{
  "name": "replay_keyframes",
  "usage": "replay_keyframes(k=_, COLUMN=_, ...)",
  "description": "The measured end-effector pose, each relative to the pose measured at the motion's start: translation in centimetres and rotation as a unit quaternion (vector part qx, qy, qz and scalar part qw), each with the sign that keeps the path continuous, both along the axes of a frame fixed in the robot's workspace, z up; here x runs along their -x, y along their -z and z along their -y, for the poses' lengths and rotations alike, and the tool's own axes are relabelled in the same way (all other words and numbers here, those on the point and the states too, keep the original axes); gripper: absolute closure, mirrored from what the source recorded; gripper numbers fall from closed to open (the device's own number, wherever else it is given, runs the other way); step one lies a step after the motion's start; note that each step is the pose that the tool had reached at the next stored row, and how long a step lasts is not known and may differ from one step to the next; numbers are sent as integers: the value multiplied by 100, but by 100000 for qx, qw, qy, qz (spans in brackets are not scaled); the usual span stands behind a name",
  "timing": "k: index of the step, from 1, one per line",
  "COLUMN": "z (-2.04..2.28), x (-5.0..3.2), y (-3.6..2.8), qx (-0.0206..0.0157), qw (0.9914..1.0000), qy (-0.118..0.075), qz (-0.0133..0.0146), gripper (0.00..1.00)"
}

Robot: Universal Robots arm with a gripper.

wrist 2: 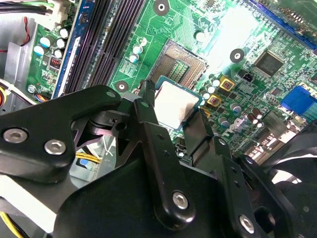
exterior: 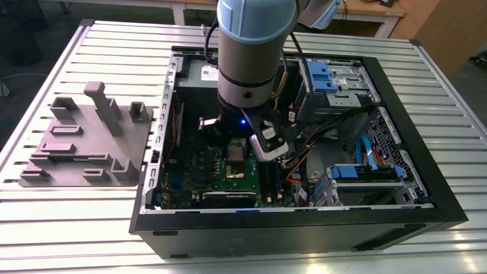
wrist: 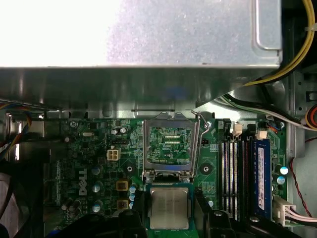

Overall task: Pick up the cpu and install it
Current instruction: 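Place the cpu into insertion slot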

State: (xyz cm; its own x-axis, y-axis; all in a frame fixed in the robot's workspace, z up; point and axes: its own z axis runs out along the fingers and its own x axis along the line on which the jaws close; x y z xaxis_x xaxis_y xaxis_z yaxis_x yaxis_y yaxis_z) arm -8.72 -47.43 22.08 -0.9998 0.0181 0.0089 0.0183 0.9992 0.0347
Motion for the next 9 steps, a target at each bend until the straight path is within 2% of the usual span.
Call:
replay_keyframes(k=7, z=0, x=1, y=1, qx=10, qw=100000, qy=-1, qz=-6, gripper=53)
replay_keyframes(k=9, z=7, x=1, y=6, qx=127, qw=100000, qy=-13, qz=-6, gripper=53)
